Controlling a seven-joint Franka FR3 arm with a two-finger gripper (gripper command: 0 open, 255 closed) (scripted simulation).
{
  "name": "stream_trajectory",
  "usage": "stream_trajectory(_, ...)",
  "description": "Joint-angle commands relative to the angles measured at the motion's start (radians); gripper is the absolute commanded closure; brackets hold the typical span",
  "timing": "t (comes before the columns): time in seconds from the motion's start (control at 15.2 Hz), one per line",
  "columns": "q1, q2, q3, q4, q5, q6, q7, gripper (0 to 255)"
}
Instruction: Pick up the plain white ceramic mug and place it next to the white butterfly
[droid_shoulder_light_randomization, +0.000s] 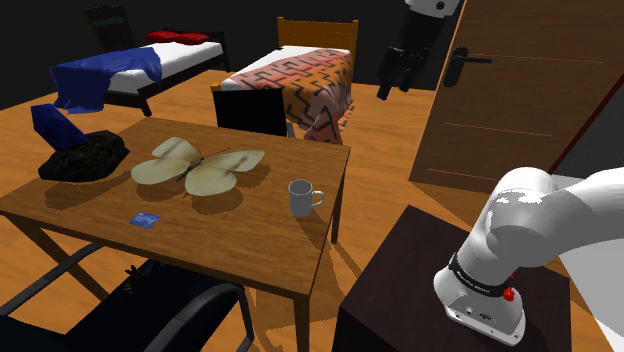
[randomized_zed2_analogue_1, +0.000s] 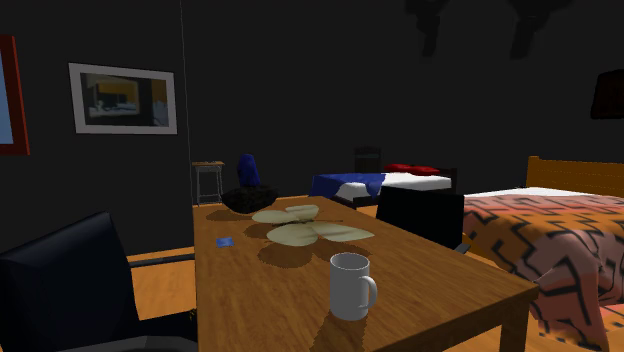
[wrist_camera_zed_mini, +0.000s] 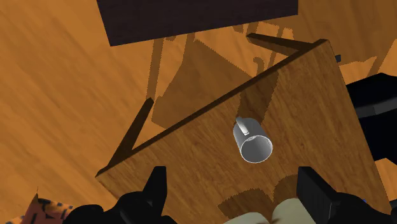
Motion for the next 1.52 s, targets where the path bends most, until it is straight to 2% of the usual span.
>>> stream_trajectory(0.0, 0.000, 0.000, 0.000, 0.000, 0.000, 0.000, 0.000, 0)
stream_trajectory(0.73, 0.028, 0.235, 0.094, -0.125, 0.029, 0.317, 0.091, 0)
stream_trajectory(1.45, 0.043, 0.595, 0.181, -0.095, 0.009, 0.603, 0.196, 0)
